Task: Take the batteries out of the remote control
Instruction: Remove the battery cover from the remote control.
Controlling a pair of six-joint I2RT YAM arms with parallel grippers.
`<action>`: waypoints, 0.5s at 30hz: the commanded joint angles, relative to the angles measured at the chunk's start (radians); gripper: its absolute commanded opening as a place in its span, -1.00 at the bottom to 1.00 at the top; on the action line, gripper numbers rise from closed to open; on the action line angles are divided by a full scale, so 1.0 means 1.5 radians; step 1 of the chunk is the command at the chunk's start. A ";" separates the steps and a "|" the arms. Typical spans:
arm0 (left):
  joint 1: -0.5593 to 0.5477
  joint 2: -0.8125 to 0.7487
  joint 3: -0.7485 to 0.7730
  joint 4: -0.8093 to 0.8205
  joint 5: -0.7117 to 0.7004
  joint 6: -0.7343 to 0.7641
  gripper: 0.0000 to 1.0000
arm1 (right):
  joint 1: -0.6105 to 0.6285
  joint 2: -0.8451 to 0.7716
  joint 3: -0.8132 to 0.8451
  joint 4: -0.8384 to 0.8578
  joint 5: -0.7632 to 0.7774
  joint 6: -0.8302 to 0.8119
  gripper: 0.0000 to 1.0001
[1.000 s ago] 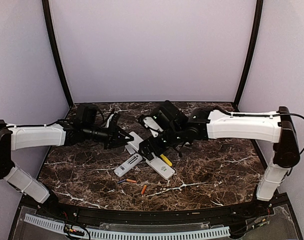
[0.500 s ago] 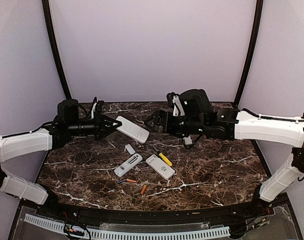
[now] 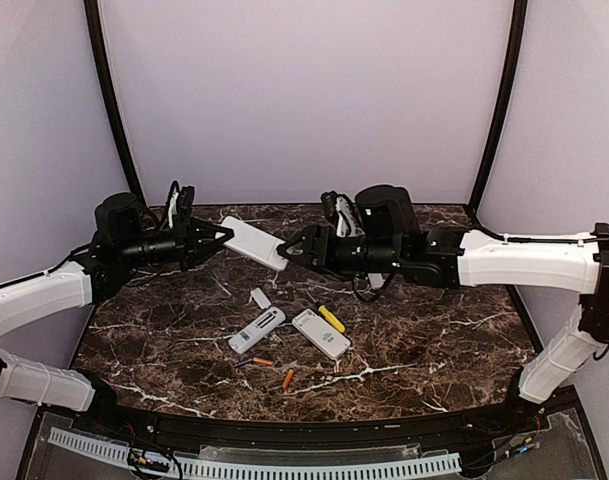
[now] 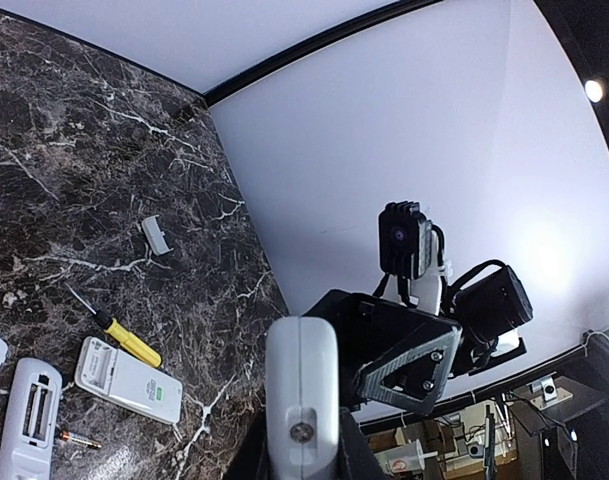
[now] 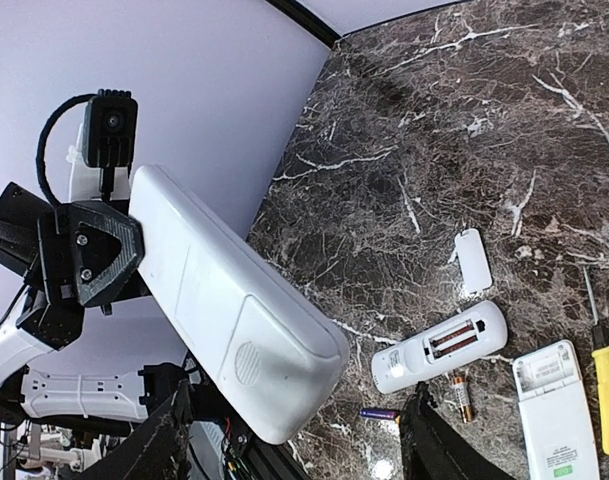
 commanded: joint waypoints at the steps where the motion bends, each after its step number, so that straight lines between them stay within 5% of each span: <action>1: 0.004 -0.022 -0.016 0.048 0.021 -0.003 -1.00 | 0.003 0.028 0.022 0.034 -0.037 0.003 0.35; 15: 0.004 -0.023 -0.018 0.070 0.045 -0.011 -1.00 | 0.002 0.047 0.016 0.085 -0.062 0.023 -0.10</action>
